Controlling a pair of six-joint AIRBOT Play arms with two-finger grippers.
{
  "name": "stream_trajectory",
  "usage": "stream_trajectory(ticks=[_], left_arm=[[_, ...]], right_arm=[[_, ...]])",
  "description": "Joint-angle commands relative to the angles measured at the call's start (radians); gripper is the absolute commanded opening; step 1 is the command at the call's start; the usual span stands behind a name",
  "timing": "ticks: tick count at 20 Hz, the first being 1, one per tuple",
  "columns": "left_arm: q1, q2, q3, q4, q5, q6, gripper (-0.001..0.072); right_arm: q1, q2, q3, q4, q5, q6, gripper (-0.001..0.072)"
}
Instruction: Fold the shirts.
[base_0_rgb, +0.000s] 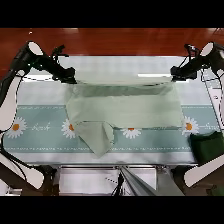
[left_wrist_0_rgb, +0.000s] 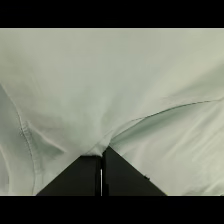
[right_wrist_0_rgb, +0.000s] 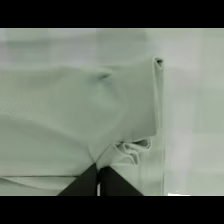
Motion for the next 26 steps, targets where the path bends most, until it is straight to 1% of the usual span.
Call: stream_trajectory(ticks=[1,2,3,4,5,7,8,10,11,12,13,15,16,18,19,22,26], left_arm=[[-0.011,-0.013,0.001,0.058,-0.079,-0.003,0.0096],[-0.014,-0.013,0.002,0.058,-0.092,-0.003,0.0274],[-0.014,-0.012,0.003,0.058,-0.122,-0.004,0.0416],[-0.01,-0.009,0.003,0.06,-0.172,-0.003,0.0493],[-0.002,-0.002,0.003,0.06,-0.222,-0.004,0.0492],[0.023,0.035,-0.001,0.059,-0.299,-0.004,0.0492],[0.037,0.072,-0.017,0.058,-0.317,-0.014,0.0492],[0.06,0.179,-0.111,0.058,-0.296,-0.014,0.0492],[0.071,0.248,-0.204,0.056,-0.267,-0.014,0.0512],[0.079,0.318,-0.317,0.04,-0.227,-0.013,0.059],[0.089,0.391,-0.444,0.014,-0.18,-0.006,0.0633],[0.109,0.537,-0.721,-0.053,-0.088,-0.005,0.0633],[0.117,0.593,-0.835,-0.09,-0.056,0.011,0.0632],[0.114,0.677,-1.02,-0.127,0.029,0.016,0.0631],[0.108,0.695,-1.089,-0.14,0.059,0.016,0.063],[0.077,0.683,-1.199,-0.189,0.161,0.016,0.063],[0.008,0.629,-1.212,-0.296,0.32,0.016,0.0622]], right_arm=[[0.0,0.0,0.0,-0.01,0.072,-0.006,0.0164],[-0.002,0.001,0.0,-0.011,0.077,-0.015,0.0329],[-0.008,0.003,0.0,-0.016,0.107,-0.043,0.0405],[-0.018,0.009,0.0,-0.026,0.153,-0.07,0.0405],[-0.032,0.019,0.0,-0.046,0.217,-0.08,0.0405],[-0.085,0.062,0.0,-0.055,0.296,-0.079,0.0405],[-0.116,0.096,-0.008,-0.072,0.324,-0.075,0.0405],[-0.198,0.196,-0.076,-0.097,0.316,-0.084,0.0406],[-0.251,0.248,-0.132,-0.09,0.292,-0.09,0.0409],[-0.306,0.29,-0.192,-0.071,0.265,-0.1,0.0429],[-0.367,0.327,-0.258,-0.015,0.226,-0.113,0.044],[-0.474,0.369,-0.37,0.14,0.158,-0.157,0.044],[-0.513,0.375,-0.409,0.209,0.145,-0.182,0.044],[-0.551,0.375,-0.452,0.274,0.145,-0.2,0.0424],[-0.555,0.375,-0.458,0.273,0.143,-0.201,0.0411],[-0.552,0.375,-0.458,0.283,0.122,-0.201,0.0411],[-0.553,0.375,-0.458,0.291,0.122,-0.201,0.0411]])
